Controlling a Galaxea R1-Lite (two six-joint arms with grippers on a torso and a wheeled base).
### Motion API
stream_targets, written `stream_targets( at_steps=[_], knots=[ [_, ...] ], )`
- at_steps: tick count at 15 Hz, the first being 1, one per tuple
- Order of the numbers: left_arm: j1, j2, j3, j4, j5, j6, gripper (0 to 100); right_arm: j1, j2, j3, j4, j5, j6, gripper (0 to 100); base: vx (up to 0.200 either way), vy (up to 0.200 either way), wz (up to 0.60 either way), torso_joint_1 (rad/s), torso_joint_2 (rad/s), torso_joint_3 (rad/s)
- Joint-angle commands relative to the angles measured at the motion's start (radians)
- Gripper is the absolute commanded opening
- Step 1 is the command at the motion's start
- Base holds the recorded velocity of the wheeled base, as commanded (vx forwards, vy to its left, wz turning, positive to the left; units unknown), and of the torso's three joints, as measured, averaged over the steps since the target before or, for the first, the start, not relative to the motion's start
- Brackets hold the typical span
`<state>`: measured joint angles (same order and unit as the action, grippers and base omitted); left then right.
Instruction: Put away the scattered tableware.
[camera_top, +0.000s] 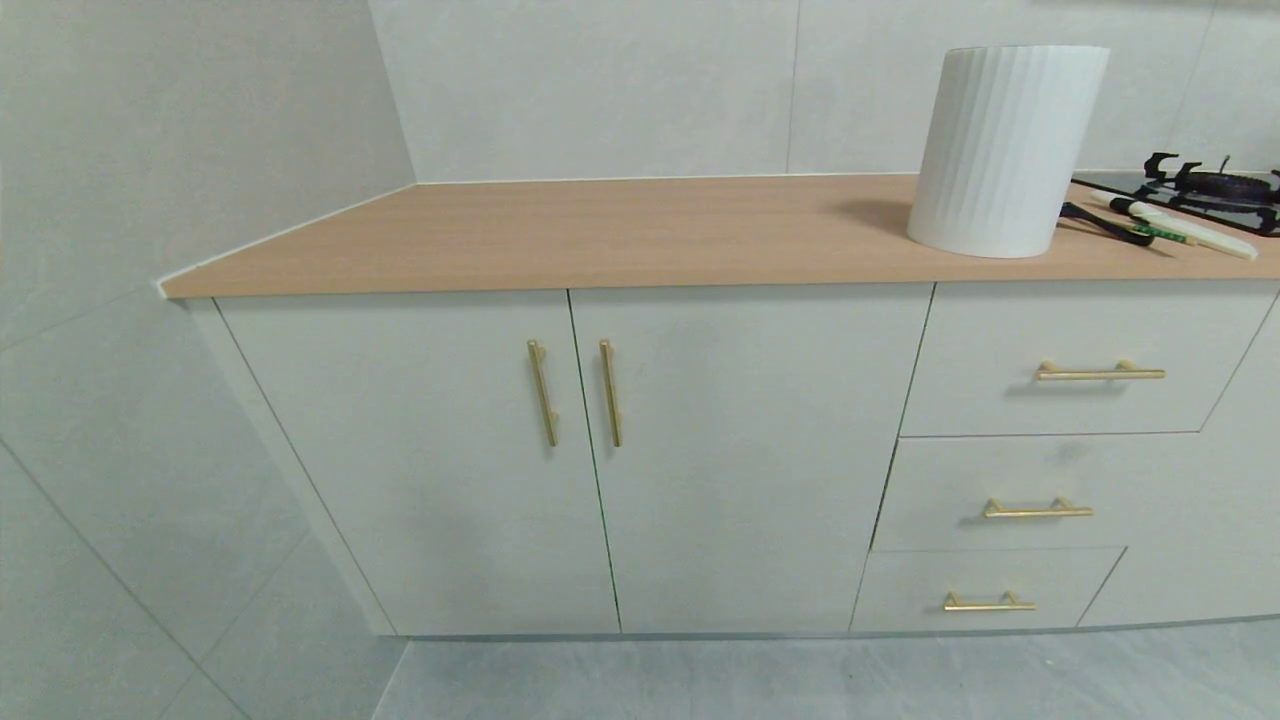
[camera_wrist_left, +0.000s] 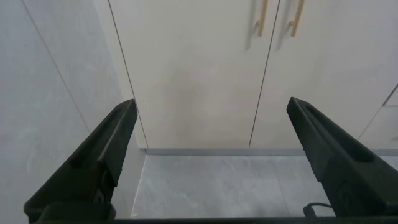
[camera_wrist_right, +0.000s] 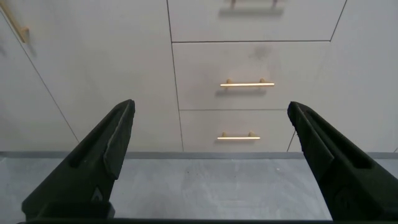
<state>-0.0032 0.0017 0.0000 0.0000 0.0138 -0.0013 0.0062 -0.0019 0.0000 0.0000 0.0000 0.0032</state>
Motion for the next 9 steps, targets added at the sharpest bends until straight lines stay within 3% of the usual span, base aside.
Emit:
stream_targets(
  at_steps=[1,9],
  knots=[
    [0.000,0.001,0.000,0.000,0.000,0.000,100,0.001,0.002,0.000,0.000,0.000,0.000,100,0.000,-0.200,0.00,-0.002,0.00,0.002],
    [0.000,0.001,0.000,0.000,0.002,-0.002,100,0.001,0.002,0.000,0.000,0.000,0.000,100,0.000,-0.200,0.00,0.003,0.00,0.002]
  ],
)
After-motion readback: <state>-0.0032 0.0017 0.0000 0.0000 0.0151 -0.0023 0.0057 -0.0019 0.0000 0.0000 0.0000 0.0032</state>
